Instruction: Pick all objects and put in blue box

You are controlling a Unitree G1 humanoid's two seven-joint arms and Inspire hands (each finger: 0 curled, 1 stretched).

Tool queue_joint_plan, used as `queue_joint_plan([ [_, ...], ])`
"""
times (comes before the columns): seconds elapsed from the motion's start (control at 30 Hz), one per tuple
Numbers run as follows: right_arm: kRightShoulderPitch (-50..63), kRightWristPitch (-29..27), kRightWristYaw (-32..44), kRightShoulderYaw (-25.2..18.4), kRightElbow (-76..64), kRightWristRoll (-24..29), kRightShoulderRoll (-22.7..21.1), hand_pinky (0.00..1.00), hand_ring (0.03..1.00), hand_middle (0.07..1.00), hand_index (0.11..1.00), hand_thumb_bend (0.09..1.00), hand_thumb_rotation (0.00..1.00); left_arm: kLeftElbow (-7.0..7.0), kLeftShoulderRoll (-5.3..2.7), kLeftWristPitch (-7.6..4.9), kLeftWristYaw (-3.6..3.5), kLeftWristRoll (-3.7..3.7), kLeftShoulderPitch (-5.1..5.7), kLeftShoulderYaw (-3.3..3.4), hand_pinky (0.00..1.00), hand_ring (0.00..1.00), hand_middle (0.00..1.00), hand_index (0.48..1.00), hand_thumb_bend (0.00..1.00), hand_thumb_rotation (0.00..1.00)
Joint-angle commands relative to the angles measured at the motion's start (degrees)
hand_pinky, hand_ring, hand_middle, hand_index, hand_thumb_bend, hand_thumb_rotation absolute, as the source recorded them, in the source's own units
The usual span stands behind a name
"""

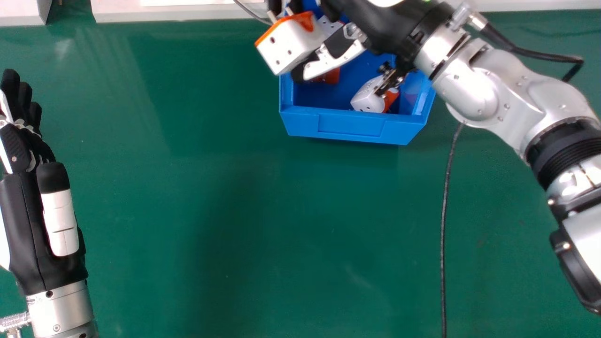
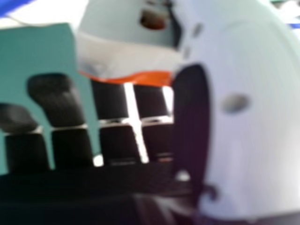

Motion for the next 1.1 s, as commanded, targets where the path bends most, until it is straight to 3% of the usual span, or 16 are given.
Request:
queue_joint_plan([
  [0.0, -3.52, 1.42, -0.50, -1.25, 0.42, 1.64, -0.54, 0.23, 0.288, 0.406, 0.514, 0.524, 0.02, -0.90, 0.45, -0.34, -0.16, -0.10, -0.27, 0.08, 1.00, 1.00, 1.00, 0.939, 0.78, 1.00],
  [0.77, -8.09, 13.42, -4.08, 2.38, 8.60, -1.39, 0.78, 0.17, 0.250, 0.462, 0.493, 0.529, 0.00, 0.49, 0.72, -0.63, -0.97, -0.90, -1.33, 0.20, 1.00, 1.00, 1.00, 0.937, 0.78, 1.00],
  [1.07, -9.66, 20.51, -3.05, 2.54, 11.33, -1.48, 2.82, 0.24, 0.319, 0.458, 0.505, 0.528, 0.00, -0.08, 0.51, -0.52, -0.60, -0.19, -1.27, 0.23, 1.00, 1.00, 1.00, 0.936, 0.78, 1.00],
])
